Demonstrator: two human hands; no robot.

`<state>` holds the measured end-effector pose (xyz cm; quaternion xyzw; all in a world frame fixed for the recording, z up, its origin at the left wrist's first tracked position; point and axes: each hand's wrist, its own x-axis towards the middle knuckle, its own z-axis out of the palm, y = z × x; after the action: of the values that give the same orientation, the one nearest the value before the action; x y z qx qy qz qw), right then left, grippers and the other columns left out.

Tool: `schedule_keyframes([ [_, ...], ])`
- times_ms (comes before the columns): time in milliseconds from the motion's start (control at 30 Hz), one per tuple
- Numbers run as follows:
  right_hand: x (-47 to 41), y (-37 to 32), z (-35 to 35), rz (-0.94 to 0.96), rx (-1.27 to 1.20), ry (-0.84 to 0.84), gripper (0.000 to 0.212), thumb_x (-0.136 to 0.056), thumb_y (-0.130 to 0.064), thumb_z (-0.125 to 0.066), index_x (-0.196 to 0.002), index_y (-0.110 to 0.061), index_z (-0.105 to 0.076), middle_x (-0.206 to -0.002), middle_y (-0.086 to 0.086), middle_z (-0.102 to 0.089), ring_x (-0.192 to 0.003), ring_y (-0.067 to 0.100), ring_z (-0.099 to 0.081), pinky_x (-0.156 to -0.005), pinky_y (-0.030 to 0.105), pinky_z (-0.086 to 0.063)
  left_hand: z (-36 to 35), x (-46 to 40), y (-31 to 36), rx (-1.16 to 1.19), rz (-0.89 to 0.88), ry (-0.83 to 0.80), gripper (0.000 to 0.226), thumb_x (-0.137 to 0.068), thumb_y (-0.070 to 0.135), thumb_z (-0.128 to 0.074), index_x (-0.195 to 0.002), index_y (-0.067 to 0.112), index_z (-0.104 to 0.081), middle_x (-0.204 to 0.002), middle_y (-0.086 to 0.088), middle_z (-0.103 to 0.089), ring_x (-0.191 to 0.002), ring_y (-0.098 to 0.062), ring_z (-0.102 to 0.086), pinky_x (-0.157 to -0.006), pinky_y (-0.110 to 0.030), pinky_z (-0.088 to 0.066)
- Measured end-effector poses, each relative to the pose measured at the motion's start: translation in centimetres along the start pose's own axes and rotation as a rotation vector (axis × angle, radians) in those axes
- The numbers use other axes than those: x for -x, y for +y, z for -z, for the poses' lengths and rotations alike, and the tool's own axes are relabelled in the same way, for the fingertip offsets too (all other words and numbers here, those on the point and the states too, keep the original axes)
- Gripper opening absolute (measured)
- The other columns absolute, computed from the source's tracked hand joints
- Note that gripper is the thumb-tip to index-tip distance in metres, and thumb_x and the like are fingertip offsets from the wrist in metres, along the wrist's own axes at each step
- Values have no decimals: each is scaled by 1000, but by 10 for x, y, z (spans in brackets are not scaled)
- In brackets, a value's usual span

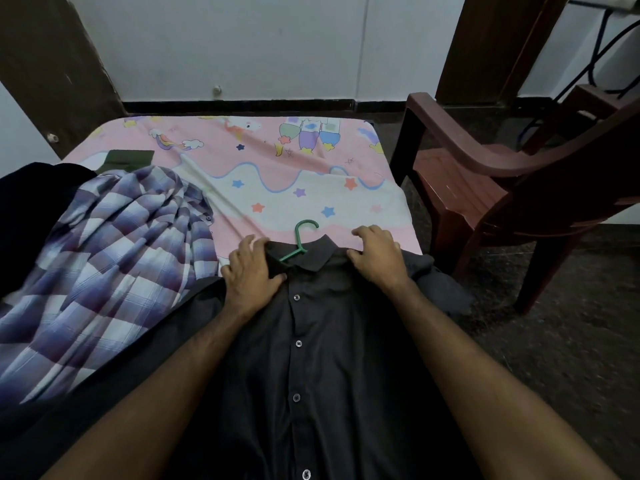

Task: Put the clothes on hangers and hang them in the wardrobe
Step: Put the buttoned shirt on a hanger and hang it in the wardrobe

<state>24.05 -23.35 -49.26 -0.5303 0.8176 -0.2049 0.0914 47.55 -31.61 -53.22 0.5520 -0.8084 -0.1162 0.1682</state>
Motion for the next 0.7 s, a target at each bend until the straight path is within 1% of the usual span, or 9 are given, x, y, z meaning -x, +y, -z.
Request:
schedule_keyframes([
  [67, -15, 7, 2, -22, 183, -172, 47, -93, -40, -63, -135, -19, -54, -134, 7, -53, -126, 30, -48, -106, 46, -38, -2, -6, -2, 22, 103, -46, 84, -79, 48, -77, -145, 16, -35, -142, -12, -42, -129, -37, -42, -105, -52, -34],
  [133, -22, 8, 3, 15, 195, -250, 39, -91, -39, -67, -125, -21, -60, -127, 6, -56, -121, 28, -51, -103, 44, -42, 0, -11, -5, 43, 105, -111, 73, -80, 47, -75, -137, 16, -41, -132, -11, -53, -124, -35, -50, -103, -50, -39],
  [200, -22, 5, 8, 58, 163, -337, 30, -92, -33, -67, -117, -18, -64, -121, 9, -62, -112, 28, -58, -96, 41, -48, 9, -12, -6, 159, 89, -157, 56, -81, 37, -73, -126, 17, -46, -124, -9, -62, -117, -32, -57, -97, -47, -45],
  [267, -17, 2, 22, 80, 99, -354, 16, -96, -28, -62, -102, -15, -68, -104, 7, -66, -104, 30, -61, -85, 37, -49, 26, -7, 2, 268, 58, -143, 50, -79, 27, -72, -122, 18, -47, -120, -6, -65, -114, -30, -59, -94, -45, -47],
  [333, -6, 2, 46, 90, 15, -276, 18, -99, -28, -58, -81, -23, -59, -85, -4, -57, -100, 31, -61, -80, 37, -47, 49, -1, 16, 311, -25, -112, 53, -77, 26, -69, -123, 23, -44, -123, -1, -63, -115, -27, -58, -95, -47, -47],
  [367, 1, 1, 63, 88, 3, -222, 21, -99, -31, -57, -80, -23, -55, -85, -6, -55, -100, 29, -60, -81, 39, -48, 64, 2, 25, 319, -79, -102, 55, -76, 29, -67, -125, 26, -42, -125, 1, -61, -116, -25, -58, -96, -48, -46],
  [500, 35, -4, 153, 76, -83, 24, 6, -98, -38, -55, -98, -32, -55, -105, -2, -66, -102, 27, -62, -86, 43, -52, 134, 11, 55, 246, -259, -3, 46, -87, 36, -59, -128, 26, -45, -125, 1, -60, -116, -25, -57, -95, -48, -45],
  [567, 53, -7, 210, 80, -113, 137, 4, -97, -36, -58, -98, -32, -55, -107, 0, -70, -105, 27, -65, -88, 45, -53, 171, 17, 72, 174, -307, 93, 32, -92, 35, -53, -122, 23, -51, -119, -1, -63, -113, -27, -58, -94, -48, -44],
  [700, 105, -21, 322, 84, -35, 215, 7, -98, -32, -53, -92, -33, -57, -115, 7, -69, -109, 31, -63, -93, 45, -50, 243, 39, 125, 276, -459, 253, 12, -100, 23, -49, -109, 21, -58, -109, -3, -68, -102, -28, -63, -85, -43, -48],
])
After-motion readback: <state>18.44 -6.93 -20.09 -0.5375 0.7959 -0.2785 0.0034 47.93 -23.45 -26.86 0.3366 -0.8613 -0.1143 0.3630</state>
